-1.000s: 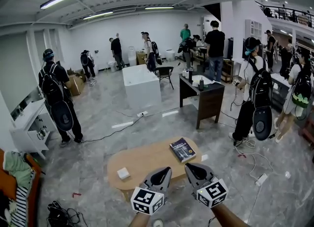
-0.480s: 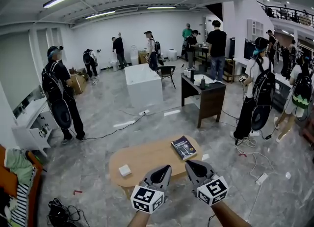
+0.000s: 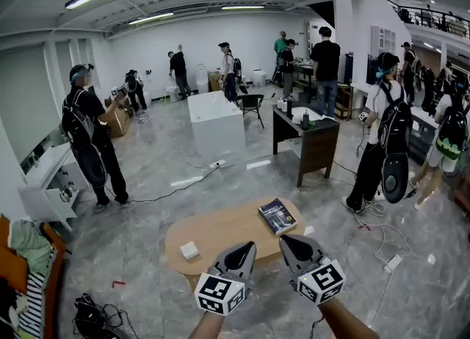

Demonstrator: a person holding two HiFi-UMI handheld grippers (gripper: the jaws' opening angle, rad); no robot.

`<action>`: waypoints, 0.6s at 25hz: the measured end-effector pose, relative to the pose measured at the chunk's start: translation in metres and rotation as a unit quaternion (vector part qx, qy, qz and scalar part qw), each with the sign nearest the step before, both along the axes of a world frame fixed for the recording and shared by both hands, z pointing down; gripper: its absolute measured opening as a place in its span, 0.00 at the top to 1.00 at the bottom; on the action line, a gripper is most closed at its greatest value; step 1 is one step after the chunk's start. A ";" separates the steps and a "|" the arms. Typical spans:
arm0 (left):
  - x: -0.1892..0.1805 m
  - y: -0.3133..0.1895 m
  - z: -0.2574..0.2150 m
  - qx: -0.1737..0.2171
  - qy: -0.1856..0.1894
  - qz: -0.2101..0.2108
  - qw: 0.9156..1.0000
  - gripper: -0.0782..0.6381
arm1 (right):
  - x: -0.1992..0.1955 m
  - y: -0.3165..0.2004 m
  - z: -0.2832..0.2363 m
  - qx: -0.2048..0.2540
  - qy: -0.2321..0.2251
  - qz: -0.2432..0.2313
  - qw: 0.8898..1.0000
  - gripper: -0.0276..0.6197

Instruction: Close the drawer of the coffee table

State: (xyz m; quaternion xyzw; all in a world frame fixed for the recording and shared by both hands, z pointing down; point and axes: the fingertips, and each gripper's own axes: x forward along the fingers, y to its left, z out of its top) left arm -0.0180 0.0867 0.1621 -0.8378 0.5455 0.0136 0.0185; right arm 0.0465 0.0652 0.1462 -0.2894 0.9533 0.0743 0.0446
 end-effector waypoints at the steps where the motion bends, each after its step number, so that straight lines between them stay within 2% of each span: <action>1: 0.001 0.000 -0.001 0.001 0.001 -0.001 1.000 0.89 | 0.001 0.000 -0.001 0.001 0.000 0.000 1.000 0.94; 15: 0.008 -0.004 -0.007 0.004 0.008 0.003 1.000 0.89 | 0.003 0.000 -0.011 0.007 0.008 0.000 1.000 0.94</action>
